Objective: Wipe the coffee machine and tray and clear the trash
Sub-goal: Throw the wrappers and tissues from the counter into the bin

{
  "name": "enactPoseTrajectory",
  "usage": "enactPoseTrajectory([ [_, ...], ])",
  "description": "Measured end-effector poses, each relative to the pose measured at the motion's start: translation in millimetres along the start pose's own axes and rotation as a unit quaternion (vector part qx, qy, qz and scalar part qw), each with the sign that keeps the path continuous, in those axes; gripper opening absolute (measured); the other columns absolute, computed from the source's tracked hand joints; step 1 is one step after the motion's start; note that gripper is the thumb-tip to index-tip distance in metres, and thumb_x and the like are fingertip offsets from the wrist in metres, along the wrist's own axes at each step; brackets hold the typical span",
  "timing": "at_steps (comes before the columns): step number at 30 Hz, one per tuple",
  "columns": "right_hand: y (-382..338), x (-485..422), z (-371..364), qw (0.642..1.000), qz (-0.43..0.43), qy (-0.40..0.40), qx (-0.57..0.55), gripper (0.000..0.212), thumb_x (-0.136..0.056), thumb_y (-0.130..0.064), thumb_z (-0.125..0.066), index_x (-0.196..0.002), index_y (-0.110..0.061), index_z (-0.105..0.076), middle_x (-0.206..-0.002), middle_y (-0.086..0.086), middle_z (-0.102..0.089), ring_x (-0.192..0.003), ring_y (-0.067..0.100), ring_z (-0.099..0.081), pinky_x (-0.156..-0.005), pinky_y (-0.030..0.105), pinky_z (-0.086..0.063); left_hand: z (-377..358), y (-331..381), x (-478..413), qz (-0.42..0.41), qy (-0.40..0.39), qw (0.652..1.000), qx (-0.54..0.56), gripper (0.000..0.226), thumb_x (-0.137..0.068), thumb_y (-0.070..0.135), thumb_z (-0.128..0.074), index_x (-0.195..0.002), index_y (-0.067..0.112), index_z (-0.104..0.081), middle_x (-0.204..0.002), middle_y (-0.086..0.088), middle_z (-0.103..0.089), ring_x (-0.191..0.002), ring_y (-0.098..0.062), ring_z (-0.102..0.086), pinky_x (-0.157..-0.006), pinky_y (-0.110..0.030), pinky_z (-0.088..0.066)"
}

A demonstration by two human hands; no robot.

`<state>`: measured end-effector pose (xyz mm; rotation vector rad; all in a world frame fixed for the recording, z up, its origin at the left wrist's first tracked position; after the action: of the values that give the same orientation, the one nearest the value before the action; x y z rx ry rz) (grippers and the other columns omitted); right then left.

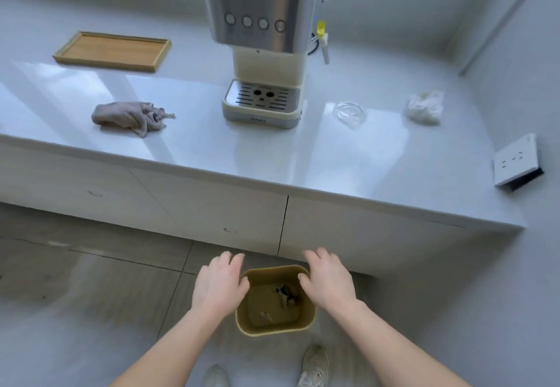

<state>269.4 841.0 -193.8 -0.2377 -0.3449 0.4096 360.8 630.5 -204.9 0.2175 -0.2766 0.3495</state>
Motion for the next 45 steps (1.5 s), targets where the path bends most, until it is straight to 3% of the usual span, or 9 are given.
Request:
enactPoseTrajectory([
  [5, -10, 21, 62, 0.999, 0.002, 0.042, -0.006, 0.050, -0.092, -0.044, -0.051, -0.139, -0.032, -0.042, -0.134, -0.004, -0.053, -0.116, 0.021, -0.051, -0.087, 0.035, -0.053, 64, 9, 12, -0.019, 0.055, 0.998, 0.002, 0.053, -0.095, 0.045, -0.044, -0.144, 0.027, -0.039, -0.140, 0.002, -0.051, -0.122, -0.018, -0.052, -0.097, -0.034, -0.045],
  [20, -20, 26, 200, 0.985, -0.046, 0.168, -0.001, 0.047, -0.092, -0.040, -0.050, -0.137, -0.027, -0.044, -0.127, -0.003, -0.054, -0.112, 0.023, -0.049, -0.079, 0.035, -0.048, 190, 47, 6, -0.140, 0.187, 0.972, 0.008, 0.051, -0.088, 0.043, -0.052, -0.135, 0.022, -0.049, -0.124, 0.000, -0.061, -0.108, -0.020, -0.059, -0.081, -0.034, -0.048],
  [27, -12, 38, 227, 0.975, -0.098, 0.200, -0.008, 0.048, -0.093, -0.040, -0.049, -0.138, -0.026, -0.044, -0.128, -0.002, -0.053, -0.115, 0.024, -0.048, -0.080, 0.036, -0.046, 221, 70, -5, -0.197, 0.195, 0.961, 0.010, 0.047, -0.089, 0.038, -0.054, -0.132, 0.021, -0.051, -0.115, 0.000, -0.061, -0.099, -0.023, -0.058, -0.079, -0.037, -0.045],
  [33, 19, 27, 257, 0.968, -0.120, 0.219, -0.006, 0.047, -0.093, -0.039, -0.050, -0.138, -0.025, -0.045, -0.128, -0.002, -0.053, -0.113, 0.023, -0.049, -0.079, 0.036, -0.047, 241, 105, -27, -0.212, 0.201, 0.956, 0.018, 0.048, -0.089, 0.035, -0.056, -0.134, 0.018, -0.051, -0.116, -0.003, -0.062, -0.102, -0.027, -0.058, -0.078, -0.039, -0.042],
  [45, 122, -95, 309, 0.977, -0.105, 0.188, -0.005, 0.046, -0.094, -0.037, -0.052, -0.138, -0.026, -0.044, -0.136, -0.002, -0.050, -0.120, 0.024, -0.047, -0.080, 0.036, -0.046, 234, 201, -118, -0.170, 0.187, 0.967, 0.026, 0.049, -0.090, 0.039, -0.053, -0.135, 0.020, -0.049, -0.120, -0.001, -0.059, -0.106, -0.027, -0.056, -0.082, -0.039, -0.045],
])
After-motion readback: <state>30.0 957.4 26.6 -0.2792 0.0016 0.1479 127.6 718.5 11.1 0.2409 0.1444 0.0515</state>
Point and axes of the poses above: each hand's wrist, its own x-axis away from the middle knuckle, its own z-axis out of the back of the hand, y = z × x, the point moved 4 cm from there along -x, towards the middle knuckle
